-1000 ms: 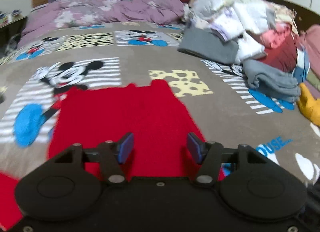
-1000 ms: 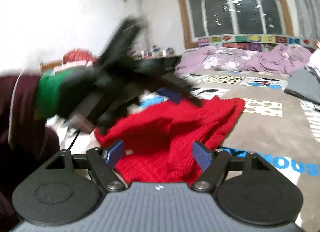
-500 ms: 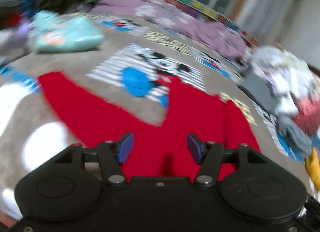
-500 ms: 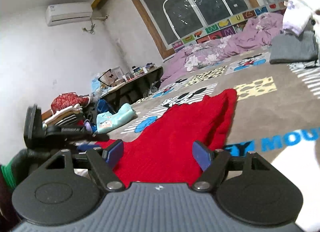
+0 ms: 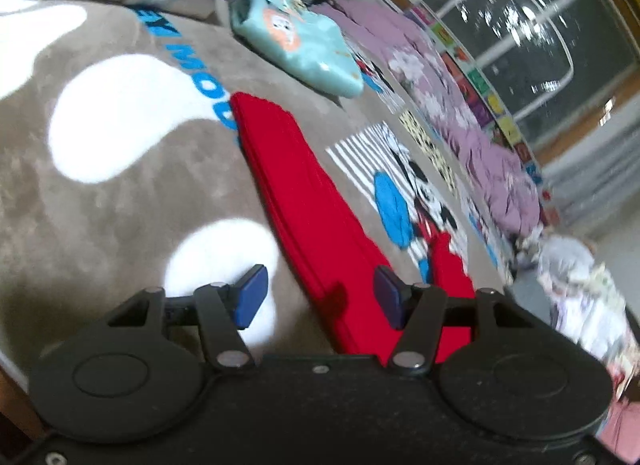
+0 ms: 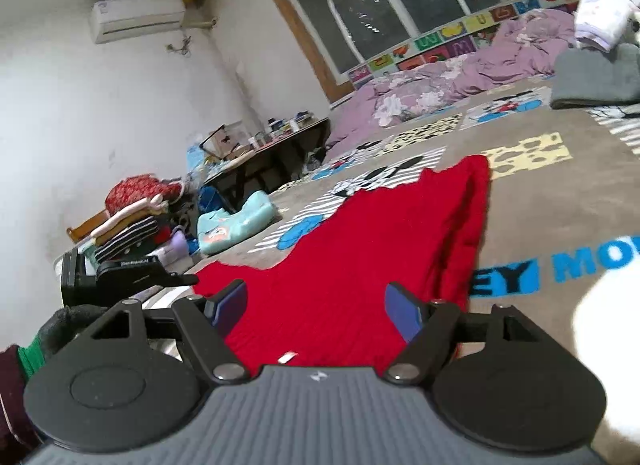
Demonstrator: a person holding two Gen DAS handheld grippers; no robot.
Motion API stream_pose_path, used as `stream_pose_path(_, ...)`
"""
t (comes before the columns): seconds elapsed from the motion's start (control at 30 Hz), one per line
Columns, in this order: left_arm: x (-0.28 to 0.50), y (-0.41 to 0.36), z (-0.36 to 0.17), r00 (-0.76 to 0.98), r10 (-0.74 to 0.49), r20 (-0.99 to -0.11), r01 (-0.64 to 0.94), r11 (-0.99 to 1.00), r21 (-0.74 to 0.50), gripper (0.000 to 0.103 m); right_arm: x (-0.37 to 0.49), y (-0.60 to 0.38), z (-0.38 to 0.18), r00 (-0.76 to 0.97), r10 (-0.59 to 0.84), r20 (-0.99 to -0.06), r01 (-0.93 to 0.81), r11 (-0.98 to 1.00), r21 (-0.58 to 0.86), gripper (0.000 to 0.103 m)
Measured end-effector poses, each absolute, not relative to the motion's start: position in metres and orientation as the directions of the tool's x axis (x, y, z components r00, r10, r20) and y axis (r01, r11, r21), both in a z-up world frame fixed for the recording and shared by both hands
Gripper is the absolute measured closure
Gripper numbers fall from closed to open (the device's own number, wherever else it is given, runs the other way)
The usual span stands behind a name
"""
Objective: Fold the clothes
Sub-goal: 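Withdraw the left tool from the sweater, then grasp the red sweater hem with the right tool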
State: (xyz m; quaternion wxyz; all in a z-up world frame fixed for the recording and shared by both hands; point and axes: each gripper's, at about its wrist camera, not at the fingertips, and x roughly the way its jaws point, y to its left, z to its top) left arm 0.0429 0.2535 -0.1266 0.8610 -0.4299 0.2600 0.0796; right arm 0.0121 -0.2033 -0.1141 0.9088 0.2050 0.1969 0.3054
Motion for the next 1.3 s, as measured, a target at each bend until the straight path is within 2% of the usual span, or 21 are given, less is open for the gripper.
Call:
stream_pose_path(0.23, 0.063, 0.257, -0.131, 0.869, -0.059, -0.491, -0.361, 0.602, -0.713, 0.049, 0.019, -0.217, -0.121, 0.759, 0.612, -0.222, -0.437, 0.732, 0.523, 0.027)
stream_pose_path(0.27, 0.065, 0.255, -0.129, 0.866, -0.048, -0.498, -0.365, 0.621, -0.694, 0.059, 0.02, -0.218, -0.122, 0.759, 0.613, -0.218, -0.436, 0.728, 0.53, 0.027)
stream_pose_path(0.3, 0.066, 0.253, -0.128, 0.862, -0.035, -0.506, -0.369, 0.641, -0.673, 0.076, 0.022, -0.22, -0.123, 0.76, 0.614, -0.215, -0.433, 0.724, 0.536, 0.027)
stream_pose_path(0.33, 0.068, 0.251, -0.127, 0.857, -0.022, -0.514, -0.374, 0.661, -0.651, 0.082, 0.023, -0.221, -0.123, 0.76, 0.614, -0.212, -0.432, 0.721, 0.542, 0.027)
stream_pose_path(0.37, 0.069, 0.249, -0.125, 0.86, -0.021, -0.509, -0.364, 0.675, -0.642, 0.093, 0.024, -0.221, -0.124, 0.761, 0.613, -0.211, -0.43, 0.72, 0.544, 0.027)
stream_pose_path(0.4, 0.07, 0.246, -0.123, 0.865, -0.021, -0.502, -0.352, 0.687, -0.635, 0.095, 0.025, -0.222, -0.124, 0.762, 0.613, -0.21, -0.428, 0.719, 0.547, 0.027)
stream_pose_path(0.77, 0.064, 0.158, -0.07, 0.931, -0.077, -0.356, -0.082, 0.908, -0.41, 0.095, 0.03, -0.23, -0.122, 0.744, 0.65, -0.153, -0.446, 0.654, 0.612, 0.027)
stream_pose_path(1.13, 0.054, 0.045, -0.055, 0.915, -0.248, -0.319, 0.192, 0.962, -0.196, 0.095, 0.031, -0.249, -0.121, 0.746, 0.661, -0.079, -0.428, 0.567, 0.704, 0.027)
stream_pose_path(1.3, 0.049, 0.0, -0.063, 0.89, -0.31, -0.335, 0.297, 0.95, -0.092, 0.095, 0.036, -0.258, -0.127, 0.745, 0.665, -0.047, -0.401, 0.504, 0.765, 0.027)
